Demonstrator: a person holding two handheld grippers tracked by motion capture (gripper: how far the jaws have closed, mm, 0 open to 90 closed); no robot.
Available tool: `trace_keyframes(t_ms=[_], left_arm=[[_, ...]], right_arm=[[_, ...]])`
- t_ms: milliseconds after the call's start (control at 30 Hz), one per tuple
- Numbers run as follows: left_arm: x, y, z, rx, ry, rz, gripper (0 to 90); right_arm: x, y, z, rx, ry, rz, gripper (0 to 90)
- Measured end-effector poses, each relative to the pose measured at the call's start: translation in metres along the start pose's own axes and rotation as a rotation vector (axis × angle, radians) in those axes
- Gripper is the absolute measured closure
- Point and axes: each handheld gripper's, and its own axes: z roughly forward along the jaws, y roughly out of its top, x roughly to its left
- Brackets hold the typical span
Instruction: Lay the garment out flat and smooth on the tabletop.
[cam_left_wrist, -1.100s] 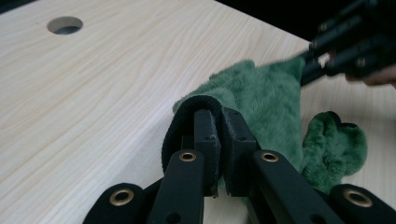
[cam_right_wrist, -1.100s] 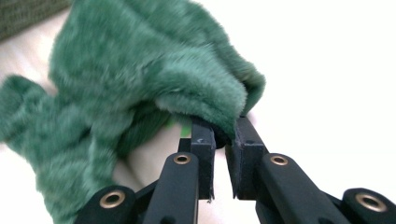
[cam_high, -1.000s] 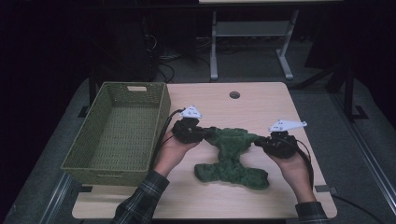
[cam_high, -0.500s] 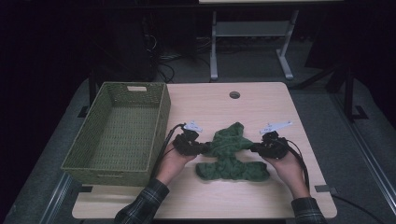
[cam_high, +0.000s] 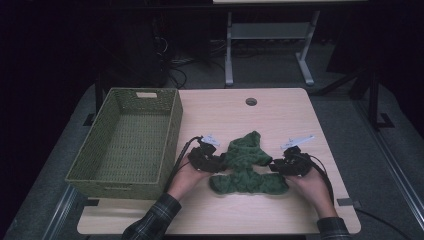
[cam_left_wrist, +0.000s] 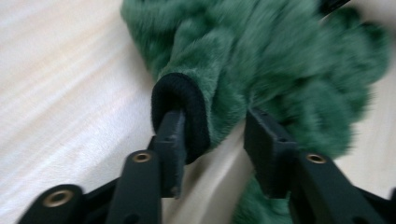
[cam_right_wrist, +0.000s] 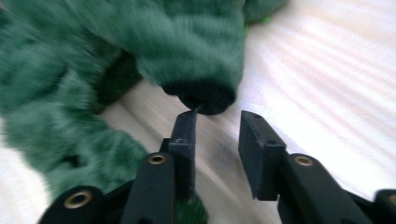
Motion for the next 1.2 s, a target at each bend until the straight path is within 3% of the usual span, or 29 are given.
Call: trace_keyframes(t_ms=[33, 167, 367, 467, 533, 733, 800, 900, 1033, 1100, 1200], left_arm=[[-0.003, 0.005, -0.011, -0.04, 0.002, -0.002, 52.3], [-0.002, 0.021, -0.023, -0.087, 0.017, 0.0, 51.0], [0.014, 0.048, -0.016, -0.097, 0.034, -0.013, 51.6], [0.021, 0.056, -0.01, -0.083, 0.037, -0.009, 53.6], [0.034, 0.068, 0.001, -0.073, 0.056, -0.016, 53.6], [0.052, 0.078, 0.023, -0.05, 0.065, -0.031, 54.6], [0.056, 0.078, 0.035, -0.041, 0.049, -0.053, 54.2], [0.058, 0.077, 0.043, -0.024, 0.043, -0.065, 53.3], [0.057, 0.072, 0.057, 0.044, 0.0, -0.06, 54.6], [0.057, 0.071, 0.059, 0.057, -0.004, -0.052, 58.9], [0.054, 0.07, 0.06, 0.078, -0.019, -0.045, 69.4]], right_arm=[[0.0, 0.001, -0.005, -0.012, -0.004, -0.001, 65.1], [-0.002, 0.014, -0.024, -0.066, -0.008, 0.009, 64.4], [-0.006, 0.048, -0.019, -0.084, -0.001, 0.004, 64.5], [-0.009, 0.065, -0.008, -0.088, 0.011, 0.011, 65.1], [-0.012, 0.074, -0.001, -0.084, 0.021, 0.02, 65.5], [-0.021, 0.091, 0.021, -0.058, 0.017, 0.035, 67.2], [-0.023, 0.094, 0.031, -0.047, 0.04, 0.054, 67.8], [-0.024, 0.094, 0.039, -0.025, 0.04, 0.053, 67.9], [-0.022, 0.092, 0.052, 0.012, 0.049, 0.046, 73.6], [-0.02, 0.089, 0.054, 0.02, 0.039, 0.031, 80.3], [-0.02, 0.087, 0.054, 0.025, 0.035, 0.023, 83.2]])
